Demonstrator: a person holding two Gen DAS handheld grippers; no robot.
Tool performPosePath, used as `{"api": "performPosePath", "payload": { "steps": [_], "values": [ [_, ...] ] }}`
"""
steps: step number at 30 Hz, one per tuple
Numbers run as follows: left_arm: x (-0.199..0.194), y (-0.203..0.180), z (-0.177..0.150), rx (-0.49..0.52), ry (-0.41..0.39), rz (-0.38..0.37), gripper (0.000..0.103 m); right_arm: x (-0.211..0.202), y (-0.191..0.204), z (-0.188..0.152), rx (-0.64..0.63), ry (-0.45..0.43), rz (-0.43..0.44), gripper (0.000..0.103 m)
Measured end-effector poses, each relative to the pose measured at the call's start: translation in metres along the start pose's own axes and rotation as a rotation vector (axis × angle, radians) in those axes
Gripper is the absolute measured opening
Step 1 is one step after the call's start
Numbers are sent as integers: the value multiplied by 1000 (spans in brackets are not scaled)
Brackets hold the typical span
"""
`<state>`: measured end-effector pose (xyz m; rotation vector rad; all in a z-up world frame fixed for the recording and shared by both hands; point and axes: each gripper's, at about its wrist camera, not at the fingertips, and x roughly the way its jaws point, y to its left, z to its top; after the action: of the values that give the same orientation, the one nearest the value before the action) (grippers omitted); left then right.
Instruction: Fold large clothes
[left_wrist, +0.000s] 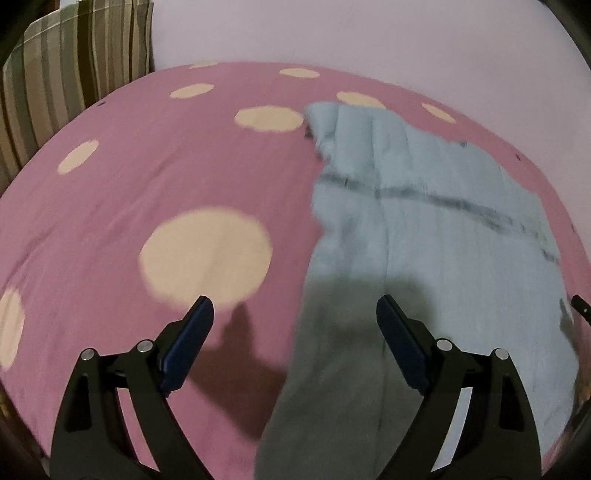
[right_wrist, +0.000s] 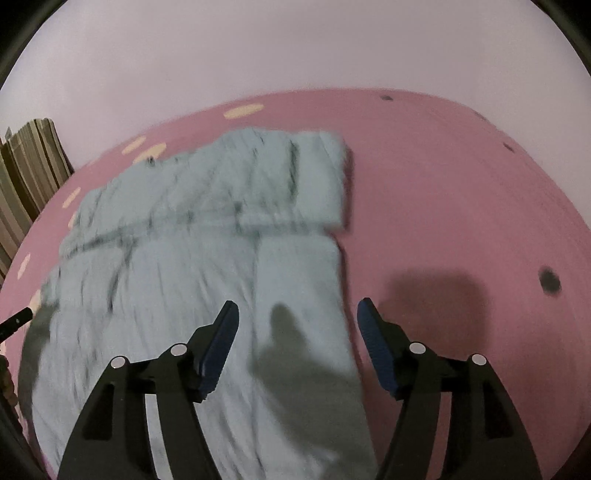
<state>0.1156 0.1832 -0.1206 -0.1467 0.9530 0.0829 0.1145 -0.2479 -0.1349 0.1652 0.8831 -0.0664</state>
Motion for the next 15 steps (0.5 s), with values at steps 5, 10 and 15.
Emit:
{"api": "performPosePath", "payload": {
  "steps": [5, 10, 15],
  "values": [
    [-21, 12, -43, -20, 45, -64, 90, -22, -14, -50, 31, 46, 20, 66],
    [-34, 15, -71, -22, 52, -105, 89, -35, -16, -79, 45, 53, 27, 66],
    [-40, 14, -85, -18, 52, -130, 77, -43, -18, -95, 58, 52, 39, 66]
  ]
}}
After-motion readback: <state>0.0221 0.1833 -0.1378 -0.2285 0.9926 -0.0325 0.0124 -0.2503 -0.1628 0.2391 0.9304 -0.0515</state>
